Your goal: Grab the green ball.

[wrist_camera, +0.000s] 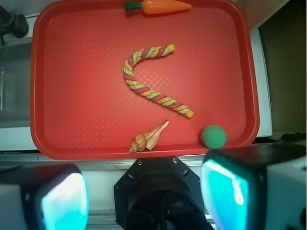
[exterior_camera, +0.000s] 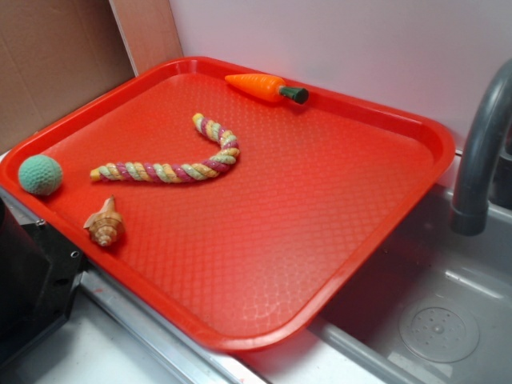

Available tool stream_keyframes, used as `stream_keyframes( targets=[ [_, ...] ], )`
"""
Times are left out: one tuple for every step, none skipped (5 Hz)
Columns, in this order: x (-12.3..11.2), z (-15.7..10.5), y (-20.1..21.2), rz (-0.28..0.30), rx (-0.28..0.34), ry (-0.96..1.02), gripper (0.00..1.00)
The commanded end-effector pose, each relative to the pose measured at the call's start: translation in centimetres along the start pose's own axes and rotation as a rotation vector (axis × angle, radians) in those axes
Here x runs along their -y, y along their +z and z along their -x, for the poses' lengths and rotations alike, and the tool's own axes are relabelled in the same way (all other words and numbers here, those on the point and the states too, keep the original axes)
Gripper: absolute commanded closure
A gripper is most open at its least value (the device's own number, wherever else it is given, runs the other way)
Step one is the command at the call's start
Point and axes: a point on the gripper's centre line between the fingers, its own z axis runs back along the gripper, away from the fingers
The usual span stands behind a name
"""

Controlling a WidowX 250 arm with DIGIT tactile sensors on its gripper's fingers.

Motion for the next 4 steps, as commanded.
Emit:
stream_keyframes(
  targets=[
    [0.0,0.0,0.0,0.000,0.000,0.000,0.00],
    [-4.7,0.4,-4.8,0.017,-0.010,-0.068,0.00],
    [-7.8,1.6,-7.4,-0.015,0.004,-0.043,0.00],
    [-10.2,2.1,-9.7,-0.026,-0.010,-0.019,0.00]
  ],
)
